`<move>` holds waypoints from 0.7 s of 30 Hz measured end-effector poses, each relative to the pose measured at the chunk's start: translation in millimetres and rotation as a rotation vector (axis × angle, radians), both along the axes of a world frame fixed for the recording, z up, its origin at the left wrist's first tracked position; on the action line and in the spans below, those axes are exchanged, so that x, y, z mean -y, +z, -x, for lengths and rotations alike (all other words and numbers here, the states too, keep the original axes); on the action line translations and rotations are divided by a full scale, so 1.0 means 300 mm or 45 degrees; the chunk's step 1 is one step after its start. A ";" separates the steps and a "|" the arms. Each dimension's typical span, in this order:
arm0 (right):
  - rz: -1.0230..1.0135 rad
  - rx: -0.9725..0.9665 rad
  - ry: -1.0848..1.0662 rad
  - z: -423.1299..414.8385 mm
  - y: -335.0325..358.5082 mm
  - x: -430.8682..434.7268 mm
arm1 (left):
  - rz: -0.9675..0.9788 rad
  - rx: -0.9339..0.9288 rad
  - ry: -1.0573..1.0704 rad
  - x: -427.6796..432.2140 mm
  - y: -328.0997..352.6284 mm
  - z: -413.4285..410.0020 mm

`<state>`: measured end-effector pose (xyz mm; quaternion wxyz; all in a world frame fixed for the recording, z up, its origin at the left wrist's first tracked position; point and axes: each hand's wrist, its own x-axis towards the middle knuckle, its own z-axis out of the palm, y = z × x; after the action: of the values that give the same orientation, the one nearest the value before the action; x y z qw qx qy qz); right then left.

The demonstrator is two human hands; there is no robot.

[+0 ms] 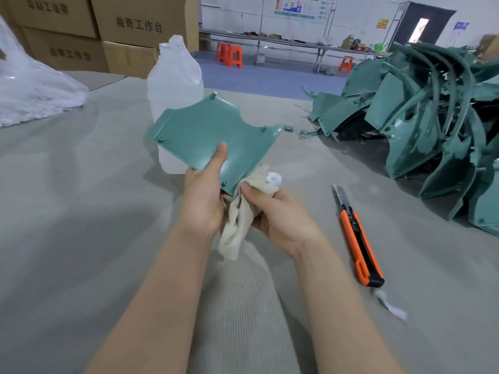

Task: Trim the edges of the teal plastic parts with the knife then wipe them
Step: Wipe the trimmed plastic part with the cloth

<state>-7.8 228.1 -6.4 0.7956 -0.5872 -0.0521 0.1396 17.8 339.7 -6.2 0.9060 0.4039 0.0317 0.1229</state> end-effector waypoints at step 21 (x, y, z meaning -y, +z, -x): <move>-0.468 -0.240 -0.657 -0.085 -0.015 0.125 | -0.431 0.205 -0.419 -0.042 -0.009 0.023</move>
<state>17.6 190.7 -11.0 0.8987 -0.4121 0.1477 -0.0247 10.9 352.4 -8.8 0.8328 0.5386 -0.1278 0.0090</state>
